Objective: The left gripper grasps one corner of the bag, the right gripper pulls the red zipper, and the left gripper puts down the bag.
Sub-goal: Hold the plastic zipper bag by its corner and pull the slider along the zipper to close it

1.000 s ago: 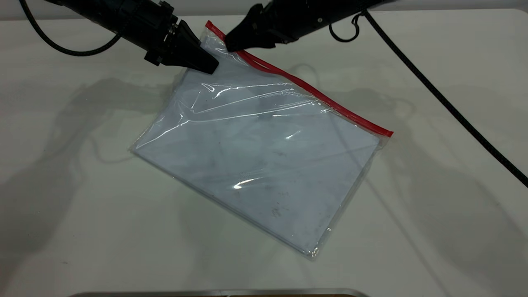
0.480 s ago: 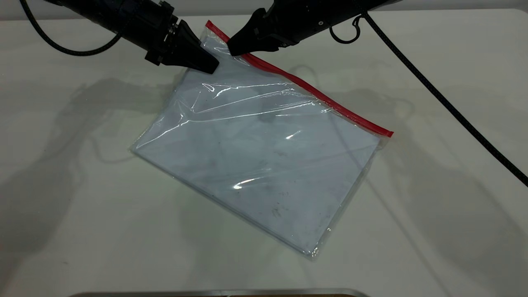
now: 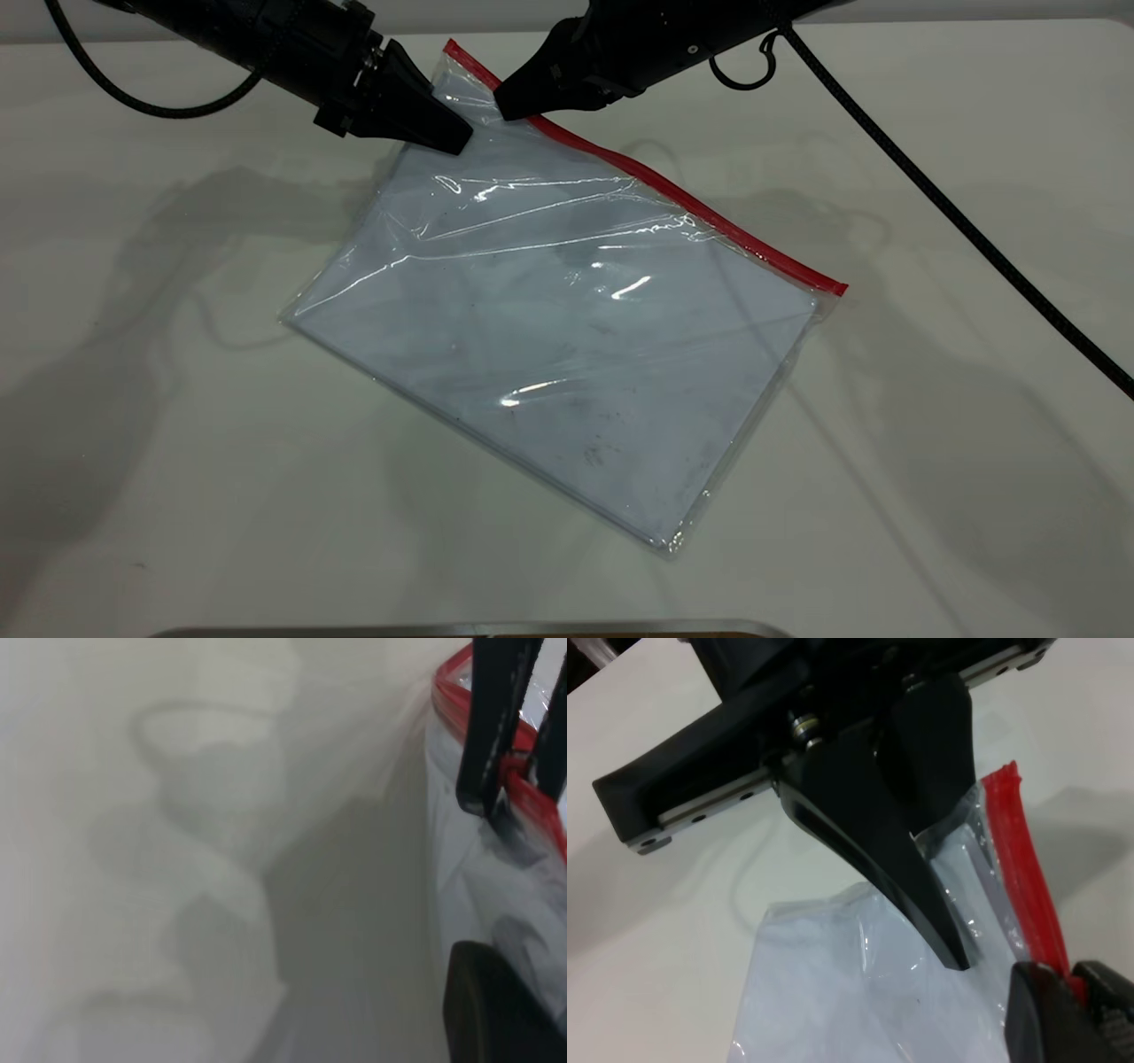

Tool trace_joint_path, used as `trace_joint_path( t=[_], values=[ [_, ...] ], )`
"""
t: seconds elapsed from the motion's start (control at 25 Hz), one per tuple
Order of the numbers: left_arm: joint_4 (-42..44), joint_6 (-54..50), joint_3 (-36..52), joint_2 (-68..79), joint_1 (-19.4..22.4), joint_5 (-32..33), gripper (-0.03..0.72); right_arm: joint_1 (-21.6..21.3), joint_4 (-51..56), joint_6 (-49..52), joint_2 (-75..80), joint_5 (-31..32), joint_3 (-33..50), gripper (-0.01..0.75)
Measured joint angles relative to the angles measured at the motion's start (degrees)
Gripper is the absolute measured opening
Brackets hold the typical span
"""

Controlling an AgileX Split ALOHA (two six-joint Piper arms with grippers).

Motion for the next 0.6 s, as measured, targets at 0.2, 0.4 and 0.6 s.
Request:
trace_joint_path(
  t=[0.2,0.4,0.6],
  values=[
    [-1.31,0.00,0.00,-0.02,1.12,1.48,0.053,-0.18,-0.63,0.00,0.00,0.20,-0.06,0.036],
    [-6.30,0.00,0.00,-0.06,3.89,4.75,0.053,-1.55,-0.21,0.00,0.16,1.50,-0.16,0.036],
    [-10.12,0.19,0.05,-0.13,6.02,6.41,0.053,-3.40,0.04,0.00,1.00,2.74,-0.24,0.036]
  ],
)
